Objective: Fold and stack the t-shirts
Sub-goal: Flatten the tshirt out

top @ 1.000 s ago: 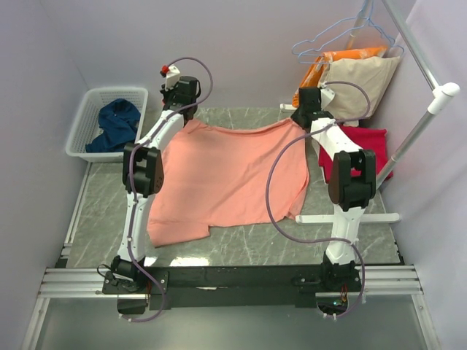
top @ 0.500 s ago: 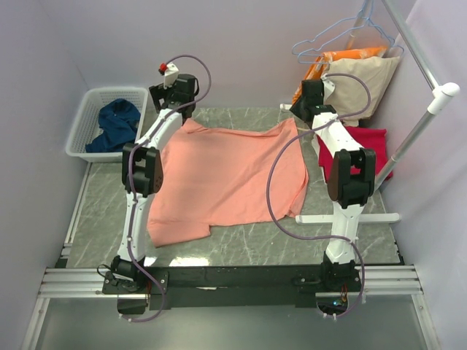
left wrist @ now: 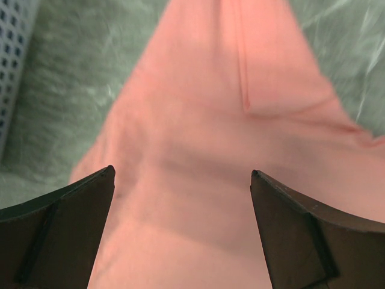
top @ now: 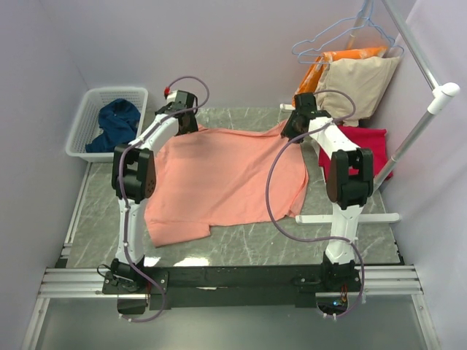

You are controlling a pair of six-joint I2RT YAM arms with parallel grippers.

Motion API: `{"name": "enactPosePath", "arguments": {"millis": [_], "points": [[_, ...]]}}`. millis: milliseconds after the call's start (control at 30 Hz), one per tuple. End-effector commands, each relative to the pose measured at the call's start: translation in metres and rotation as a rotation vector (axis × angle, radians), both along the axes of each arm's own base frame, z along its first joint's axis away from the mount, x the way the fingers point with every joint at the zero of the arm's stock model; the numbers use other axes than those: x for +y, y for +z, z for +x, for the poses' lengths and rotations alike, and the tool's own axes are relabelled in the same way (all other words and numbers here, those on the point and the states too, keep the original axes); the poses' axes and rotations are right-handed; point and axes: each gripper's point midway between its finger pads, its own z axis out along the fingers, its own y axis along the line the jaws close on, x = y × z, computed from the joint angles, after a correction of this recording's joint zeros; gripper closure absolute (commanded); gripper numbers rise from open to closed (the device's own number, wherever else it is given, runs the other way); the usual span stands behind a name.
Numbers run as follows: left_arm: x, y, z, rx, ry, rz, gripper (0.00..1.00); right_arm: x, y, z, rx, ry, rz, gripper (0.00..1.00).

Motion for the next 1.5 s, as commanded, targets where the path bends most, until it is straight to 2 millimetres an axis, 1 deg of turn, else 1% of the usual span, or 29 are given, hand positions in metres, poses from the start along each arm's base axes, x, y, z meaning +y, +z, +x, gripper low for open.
{"name": "enactPosePath", "arguments": {"millis": [0, 33, 100, 133, 167, 233, 300, 333, 367, 433, 467, 500, 533, 567, 667, 700, 767, 800, 833, 933, 1033, 1067, 1167, 1267, 1300, 1367, 1400, 1433, 1467], "points": [[-0.016, -0.017, -0.021, 0.117, -0.011, -0.042, 0.0, 0.018, 0.004, -0.019, 0.051, 0.045, 0.038, 0.6], [-0.016, -0.029, -0.025, 0.151, -0.006, -0.04, 0.0, 0.019, 0.005, -0.021, 0.052, 0.051, 0.034, 0.6], [-0.019, -0.038, -0.027, 0.172, -0.006, -0.056, 0.0, 0.018, 0.001, -0.026, 0.068, 0.051, 0.032, 0.6], [-0.019, -0.049, -0.03, 0.195, -0.004, -0.055, 0.0, 0.02, 0.0, -0.028, 0.07, 0.059, 0.039, 0.6], [-0.02, -0.054, -0.032, 0.209, -0.003, -0.062, 0.01, 0.02, -0.001, -0.029, 0.078, 0.06, 0.039, 0.6], [-0.022, -0.073, -0.034, 0.253, 0.0, -0.068, 0.01, 0.02, -0.01, -0.035, 0.112, 0.066, 0.035, 0.6], [-0.023, -0.08, -0.033, 0.269, 0.011, -0.07, 0.01, 0.02, -0.017, -0.041, 0.148, 0.069, 0.037, 0.6], [-0.02, -0.091, -0.036, 0.291, 0.03, -0.061, 0.01, 0.021, -0.02, -0.044, 0.159, 0.075, 0.04, 0.6], [-0.016, -0.096, -0.038, 0.307, 0.045, -0.054, 0.01, 0.02, -0.024, -0.047, 0.173, 0.071, 0.037, 0.6], [-0.01, -0.101, -0.039, 0.311, 0.079, -0.047, 0.01, 0.019, -0.03, -0.05, 0.189, 0.072, 0.032, 0.6], [-0.002, -0.103, -0.041, 0.324, 0.101, -0.043, 0.01, 0.019, -0.033, -0.052, 0.2, 0.071, 0.033, 0.6], [0.001, -0.101, -0.038, 0.318, 0.115, -0.043, 0.01, 0.018, -0.037, -0.056, 0.221, 0.072, 0.03, 0.6], [0.006, -0.104, -0.038, 0.32, 0.14, -0.037, 0.01, 0.018, -0.045, -0.059, 0.248, 0.075, 0.026, 0.6], [0.018, -0.102, -0.038, 0.316, 0.172, -0.014, 0.01, 0.017, -0.047, -0.06, 0.26, 0.072, 0.023, 0.6], [0.034, -0.095, -0.03, 0.288, 0.214, 0.006, 0.0, 0.015, -0.061, -0.067, 0.312, 0.065, 0.013, 0.61], [0.036, -0.089, -0.025, 0.27, 0.221, 0.006, 0.01, 0.014, -0.063, -0.069, 0.322, 0.063, 0.009, 0.62], [0.044, -0.09, -0.018, 0.263, 0.234, 0.005, 0.0, 0.014, -0.07, -0.071, 0.341, 0.063, 0.003, 0.62], [0.044, -0.083, -0.01, 0.24, 0.234, -0.005, 0.01, 0.012, -0.072, -0.073, 0.352, 0.06, -0.003, 0.62], [0.048, -0.089, -0.01, 0.252, 0.238, 0.0, 0.01, 0.011, -0.076, -0.075, 0.365, 0.061, -0.009, 0.62], [0.047, -0.087, 0.004, 0.222, 0.21, -0.015, 0.01, 0.006, -0.084, -0.079, 0.406, 0.052, -0.04, 0.62], [0.043, -0.085, 0.011, 0.207, 0.162, -0.028, 0.0, 0.001, -0.09, -0.084, 0.441, 0.04, -0.066, 0.64], [0.039, -0.083, 0.017, 0.186, 0.144, -0.038, 0.0, -0.005, -0.09, -0.083, 0.44, 0.022, -0.096, 0.64], [0.036, -0.078, 0.024, 0.161, 0.108, -0.038, 0.01, -0.018, -0.087, -0.085, 0.448, -0.029, -0.145, 0.66], [0.035, -0.069, 0.033, 0.132, 0.077, -0.033, 0.01, -0.03, -0.082, -0.087, 0.453, -0.081, -0.185, 0.69], [0.034, -0.061, 0.037, 0.111, 0.073, -0.039, 0.0, -0.035, -0.079, -0.088, 0.449, -0.098, -0.204, 0.7], [0.03, -0.054, 0.04, 0.095, 0.05, -0.06, 0.01, -0.041, -0.076, -0.089, 0.447, -0.126, -0.217, 0.72], [0.028, -0.04, 0.044, 0.06, 0.046, -0.076, 0.01, -0.044, -0.071, -0.089, 0.437, -0.14, -0.233, 0.74], [0.026, -0.032, 0.045, 0.044, 0.034, -0.082, 0.01, -0.044, -0.069, -0.09, 0.432, -0.138, -0.235, 0.75], [0.026, -0.032, 0.04, 0.05, 0.029, -0.082, 0.0, -0.045, -0.065, -0.089, 0.417, -0.145, -0.23, 0.75]]}}
